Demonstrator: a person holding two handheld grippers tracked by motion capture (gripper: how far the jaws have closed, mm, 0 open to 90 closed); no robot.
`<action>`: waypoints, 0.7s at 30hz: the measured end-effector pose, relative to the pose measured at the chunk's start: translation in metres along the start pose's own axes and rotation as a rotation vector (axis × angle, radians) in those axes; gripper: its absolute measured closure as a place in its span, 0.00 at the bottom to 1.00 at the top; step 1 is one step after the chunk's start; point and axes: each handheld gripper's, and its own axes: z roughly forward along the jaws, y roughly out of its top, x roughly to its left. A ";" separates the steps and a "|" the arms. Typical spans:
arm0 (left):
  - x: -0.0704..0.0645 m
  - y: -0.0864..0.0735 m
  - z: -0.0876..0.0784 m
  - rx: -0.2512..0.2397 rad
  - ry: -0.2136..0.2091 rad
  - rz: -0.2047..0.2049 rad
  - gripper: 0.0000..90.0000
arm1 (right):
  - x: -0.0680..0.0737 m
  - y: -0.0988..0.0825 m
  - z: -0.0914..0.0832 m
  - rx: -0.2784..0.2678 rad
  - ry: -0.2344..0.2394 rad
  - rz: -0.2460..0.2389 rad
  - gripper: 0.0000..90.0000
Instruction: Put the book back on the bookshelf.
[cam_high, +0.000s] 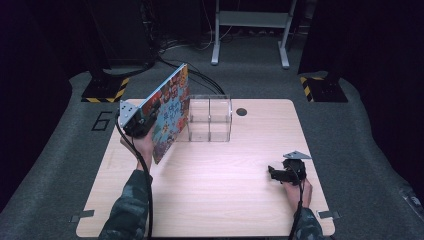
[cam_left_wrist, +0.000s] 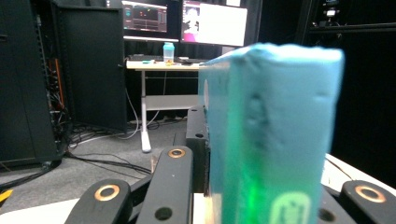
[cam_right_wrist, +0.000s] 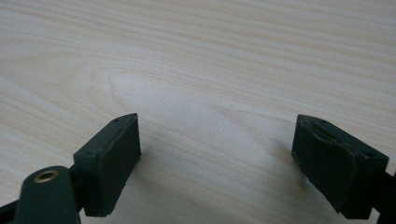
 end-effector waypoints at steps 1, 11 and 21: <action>0.000 -0.002 0.000 -0.004 -0.003 -0.001 0.89 | 0.000 0.000 0.000 -0.001 0.000 0.000 0.17; 0.005 -0.014 -0.001 -0.033 -0.008 -0.015 0.89 | 0.000 0.000 0.000 -0.001 0.001 0.000 0.17; 0.014 -0.028 -0.004 -0.071 0.001 -0.066 0.89 | 0.000 0.000 0.000 0.000 -0.001 0.004 0.17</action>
